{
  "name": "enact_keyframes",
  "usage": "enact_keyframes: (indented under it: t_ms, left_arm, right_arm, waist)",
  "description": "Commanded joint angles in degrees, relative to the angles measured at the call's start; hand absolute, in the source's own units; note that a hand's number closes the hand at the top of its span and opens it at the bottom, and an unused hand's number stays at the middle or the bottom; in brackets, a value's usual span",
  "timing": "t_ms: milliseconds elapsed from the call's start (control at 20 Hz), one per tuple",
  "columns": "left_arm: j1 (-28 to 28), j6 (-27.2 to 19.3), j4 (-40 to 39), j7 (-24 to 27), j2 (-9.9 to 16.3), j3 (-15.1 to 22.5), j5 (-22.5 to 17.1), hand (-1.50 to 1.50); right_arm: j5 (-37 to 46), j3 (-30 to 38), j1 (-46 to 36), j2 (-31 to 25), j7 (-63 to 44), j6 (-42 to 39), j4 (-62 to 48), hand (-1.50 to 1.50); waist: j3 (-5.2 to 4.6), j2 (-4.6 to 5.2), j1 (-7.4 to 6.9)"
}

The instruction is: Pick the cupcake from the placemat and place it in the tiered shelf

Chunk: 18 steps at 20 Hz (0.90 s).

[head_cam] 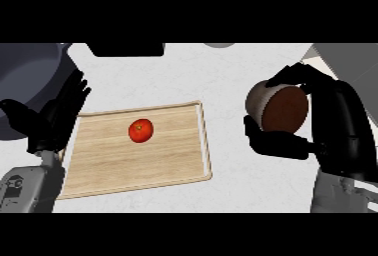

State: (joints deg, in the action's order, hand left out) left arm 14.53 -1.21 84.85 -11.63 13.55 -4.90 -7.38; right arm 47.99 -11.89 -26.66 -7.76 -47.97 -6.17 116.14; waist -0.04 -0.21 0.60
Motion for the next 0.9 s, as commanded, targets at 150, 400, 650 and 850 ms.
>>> enact_keyframes:
  t_ms: [150,400,650,850]
  left_arm:
    - [0.2,0.5,0.9,-1.6,-0.3,0.6,0.4,0.00]
    - [-2.4,1.4,2.8,0.2,-0.4,0.2,0.3,0.00]
    - [-2.2,1.3,0.6,1.9,-1.7,0.1,0.7,0.00]
    - [-0.6,1.0,0.1,0.6,-0.9,-0.6,1.2,0.00]
  right_arm:
    - [-5.5,15.5,-4.8,-9.1,-0.8,-8.1,1.7,1.50]
    - [-10.3,25.3,-11.1,-15.0,-1.7,-11.9,-4.4,1.50]
    - [-12.6,31.6,-4.9,-17.9,5.7,-9.1,-9.7,1.50]
    - [-17.6,40.0,-3.3,-22.0,14.4,-7.4,-15.6,1.50]
  waist:
    - [0.04,0.17,-0.35]
    - [0.03,0.15,-0.63]
    - [0.04,0.25,-0.37]
    - [0.08,0.29,-0.29]
